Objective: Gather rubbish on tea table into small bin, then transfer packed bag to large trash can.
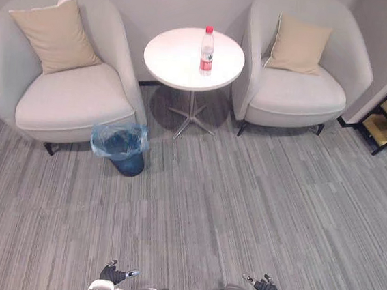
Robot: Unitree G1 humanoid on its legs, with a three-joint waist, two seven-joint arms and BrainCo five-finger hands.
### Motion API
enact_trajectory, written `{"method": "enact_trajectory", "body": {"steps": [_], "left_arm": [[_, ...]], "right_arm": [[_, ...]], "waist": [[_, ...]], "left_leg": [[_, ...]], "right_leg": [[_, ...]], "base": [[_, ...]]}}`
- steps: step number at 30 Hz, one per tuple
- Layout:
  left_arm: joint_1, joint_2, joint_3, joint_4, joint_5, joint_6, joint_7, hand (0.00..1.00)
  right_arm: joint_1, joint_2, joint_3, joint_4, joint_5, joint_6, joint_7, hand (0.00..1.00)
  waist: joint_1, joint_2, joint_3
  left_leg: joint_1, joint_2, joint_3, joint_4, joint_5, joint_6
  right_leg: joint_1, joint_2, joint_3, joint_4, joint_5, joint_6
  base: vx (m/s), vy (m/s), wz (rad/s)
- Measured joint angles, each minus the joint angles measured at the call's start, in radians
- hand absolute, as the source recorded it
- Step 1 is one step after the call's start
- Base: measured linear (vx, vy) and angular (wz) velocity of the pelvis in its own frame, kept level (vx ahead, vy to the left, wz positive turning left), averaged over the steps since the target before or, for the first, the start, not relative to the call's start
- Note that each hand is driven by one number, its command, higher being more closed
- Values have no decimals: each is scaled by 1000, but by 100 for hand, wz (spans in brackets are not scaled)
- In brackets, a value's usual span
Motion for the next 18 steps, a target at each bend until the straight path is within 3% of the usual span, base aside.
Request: {"method": "enact_trajectory", "body": {"steps": [1,2,3,4,7,8,9,11,12,14,16,18], "left_arm": [[-4,-16,-2,0,0,-1,-1,0],[-3,-24,-9,-1,-1,-3,-4,0],[-21,-49,-5,13,-1,-4,-8,0],[-26,-62,-5,12,-1,-11,-10,0],[-41,-106,13,15,-1,-18,-11,0],[-41,-120,20,20,-2,-16,-20,0],[-40,-130,56,-2,-4,-19,-25,0],[-37,-135,106,-38,-13,-20,-25,0],[-34,-136,119,-56,-20,-20,-25,0],[-32,-137,125,-83,-25,-21,-21,0],[-32,-138,120,-94,-30,-23,-21,0],[-33,-138,119,-92,-30,-22,-21,0]], "right_arm": [[1,3,10,-16,0,-2,0,0],[8,9,23,-14,0,-3,0,0],[-1,-4,22,-14,7,-7,3,0],[-14,-17,32,-13,-1,-7,2,0],[-18,-26,20,-12,2,-12,2,0],[-17,-25,18,-9,2,-12,2,0],[-12,-26,20,-8,2,-11,1,0],[-6,-26,26,-13,2,-6,1,0],[0,-23,27,-16,2,-4,1,0],[14,-18,21,-15,3,-1,-7,0],[17,-18,21,-13,3,-1,-12,0],[11,-18,21,-11,3,-1,-13,0]], "waist": [[-7,-2,1],[-12,-32,-7],[-12,-10,-3],[-15,17,-6],[-27,64,-3],[-29,72,8],[-27,70,23],[-12,69,37],[-10,61,43],[4,51,45],[11,51,45],[13,49,45]], "left_leg": [[18,19,-1,1,-1,-2],[40,4,-6,10,-27,-46],[74,29,-23,17,-64,-102],[65,49,-38,36,-60,-108],[21,99,-79,171,-55,-115],[-43,131,-108,356,-44,-134],[-130,163,-137,569,12,-170],[-261,210,-128,822,-13,-181],[-305,214,-112,856,-23,-174],[-391,204,-42,804,-54,-141],[-423,152,1,533,-53,-126],[-430,91,-2,291,-3,-102]], "right_leg": [[-39,33,-18,-169,46,-6],[-47,72,12,-460,281,-47],[-58,97,28,-440,348,-82],[-53,112,32,-431,301,-84],[-25,157,12,-435,235,-90],[27,182,9,-466,214,-81],[82,199,0,-501,204,-90],[169,225,-3,-546,183,-100],[200,228,-6,-566,181,-98],[273,227,-7,-633,182,-86],[318,214,4,-682,183,-63],[341,195,23,-695,171,-43]], "base": [[486,-245,-4],[602,-314,-14],[608,-299,-11],[405,-215,-12],[395,-271,3],[288,-201,16],[272,-165,12],[224,-82,1],[252,-69,1],[262,-46,-3],[267,43,-18],[397,170,-22]]}}
